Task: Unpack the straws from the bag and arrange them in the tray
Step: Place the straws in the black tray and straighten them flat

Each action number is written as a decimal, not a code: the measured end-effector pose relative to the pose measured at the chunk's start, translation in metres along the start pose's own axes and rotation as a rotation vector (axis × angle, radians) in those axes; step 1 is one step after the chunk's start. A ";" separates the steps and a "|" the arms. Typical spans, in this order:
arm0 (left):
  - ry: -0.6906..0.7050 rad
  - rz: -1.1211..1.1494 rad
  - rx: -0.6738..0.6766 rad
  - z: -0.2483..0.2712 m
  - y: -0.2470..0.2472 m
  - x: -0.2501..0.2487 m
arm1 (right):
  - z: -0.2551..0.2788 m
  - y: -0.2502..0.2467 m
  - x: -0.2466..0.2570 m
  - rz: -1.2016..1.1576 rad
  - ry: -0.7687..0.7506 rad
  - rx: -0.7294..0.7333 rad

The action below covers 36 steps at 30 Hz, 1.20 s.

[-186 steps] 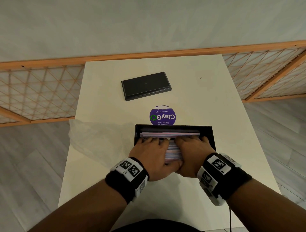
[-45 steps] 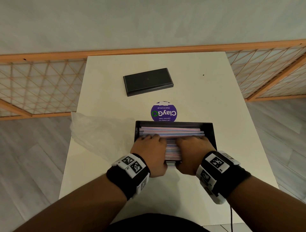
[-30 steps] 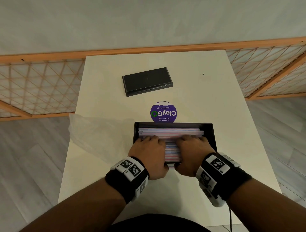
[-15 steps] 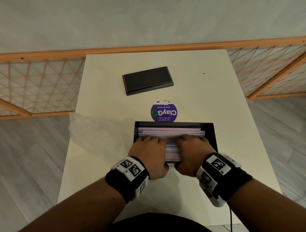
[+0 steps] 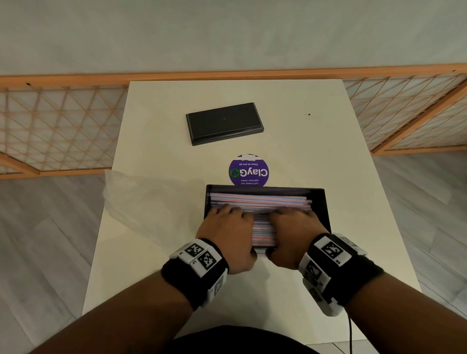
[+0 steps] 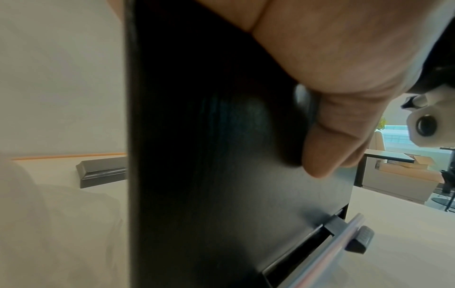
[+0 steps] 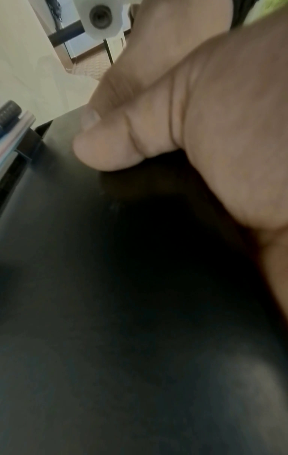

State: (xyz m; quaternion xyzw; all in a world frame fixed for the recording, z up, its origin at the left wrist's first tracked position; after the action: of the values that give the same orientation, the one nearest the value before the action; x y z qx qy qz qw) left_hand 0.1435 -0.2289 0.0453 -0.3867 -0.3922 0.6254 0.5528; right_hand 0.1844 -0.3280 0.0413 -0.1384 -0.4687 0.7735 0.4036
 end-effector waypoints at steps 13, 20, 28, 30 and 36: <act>0.007 0.036 0.023 0.000 0.000 -0.001 | -0.001 0.000 0.001 -0.020 -0.017 -0.005; -0.003 0.036 0.060 -0.002 0.001 0.000 | -0.001 0.001 0.002 -0.034 -0.013 0.019; 0.003 0.016 0.017 0.001 -0.001 -0.002 | 0.000 -0.001 0.002 -0.050 -0.008 -0.002; 0.001 0.005 0.022 0.002 -0.001 -0.001 | 0.001 0.000 0.001 -0.032 -0.001 -0.009; -0.004 0.041 0.058 -0.001 0.000 0.000 | -0.002 0.002 0.000 -0.045 0.007 0.051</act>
State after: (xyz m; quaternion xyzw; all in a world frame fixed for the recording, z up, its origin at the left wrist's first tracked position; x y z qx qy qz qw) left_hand 0.1442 -0.2292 0.0454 -0.3770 -0.3669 0.6484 0.5502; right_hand 0.1843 -0.3270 0.0386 -0.1203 -0.4505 0.7753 0.4261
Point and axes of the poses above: each hand's wrist, its own z-axis away from the middle knuckle, its own y-axis out of the palm, x = y × z, the point moved 9 cm from there along -z, towards the middle knuckle, and after that the axes turned 10 degrees about -y, right-handed, at the moved point
